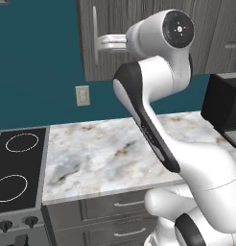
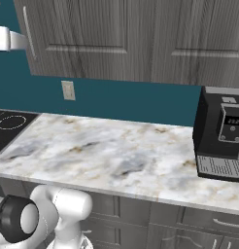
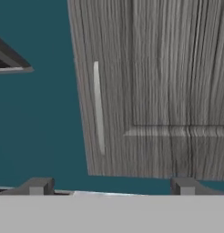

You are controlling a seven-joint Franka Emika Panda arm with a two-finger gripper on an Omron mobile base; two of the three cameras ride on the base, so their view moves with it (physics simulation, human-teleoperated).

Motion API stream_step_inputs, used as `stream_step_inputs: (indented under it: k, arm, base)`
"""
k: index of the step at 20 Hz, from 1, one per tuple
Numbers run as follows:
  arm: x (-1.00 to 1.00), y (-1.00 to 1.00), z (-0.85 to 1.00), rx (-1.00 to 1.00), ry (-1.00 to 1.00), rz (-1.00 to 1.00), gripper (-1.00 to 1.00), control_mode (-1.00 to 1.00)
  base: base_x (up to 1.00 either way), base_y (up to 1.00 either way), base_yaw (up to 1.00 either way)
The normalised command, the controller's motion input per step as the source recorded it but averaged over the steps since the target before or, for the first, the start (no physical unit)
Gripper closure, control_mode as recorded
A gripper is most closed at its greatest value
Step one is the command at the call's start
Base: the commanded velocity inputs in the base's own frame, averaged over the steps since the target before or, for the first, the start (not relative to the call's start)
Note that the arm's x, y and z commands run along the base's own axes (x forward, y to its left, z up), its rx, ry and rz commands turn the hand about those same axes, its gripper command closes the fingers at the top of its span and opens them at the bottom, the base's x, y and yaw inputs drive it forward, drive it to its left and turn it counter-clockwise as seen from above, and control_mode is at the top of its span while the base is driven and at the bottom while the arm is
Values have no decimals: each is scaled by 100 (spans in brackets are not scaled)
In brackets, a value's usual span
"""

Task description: Open the cabinet and move the ladle to the pot. Then close the cabinet.

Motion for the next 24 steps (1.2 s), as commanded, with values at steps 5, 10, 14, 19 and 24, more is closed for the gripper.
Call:
stream_step_inputs:
  k: [5, 10, 14, 19, 24]
  arm:
    - [15, 0, 0, -5, -1, 0, -100, -100]
    - [32, 4, 0, -1, 0, 0, -100, -100]
    - [32, 17, 0, 0, 0, 0, -100, -100]
    - [17, 32, 0, 0, -2, 0, -100, -100]
    - [27, 27, 0, 0, -1, 0, -100, -100]
  base:
    - [0, 0, 0]
    - [0, 0, 0]
    - [0, 0, 0]
    - [0, 0, 0]
    - [0, 0, 0]
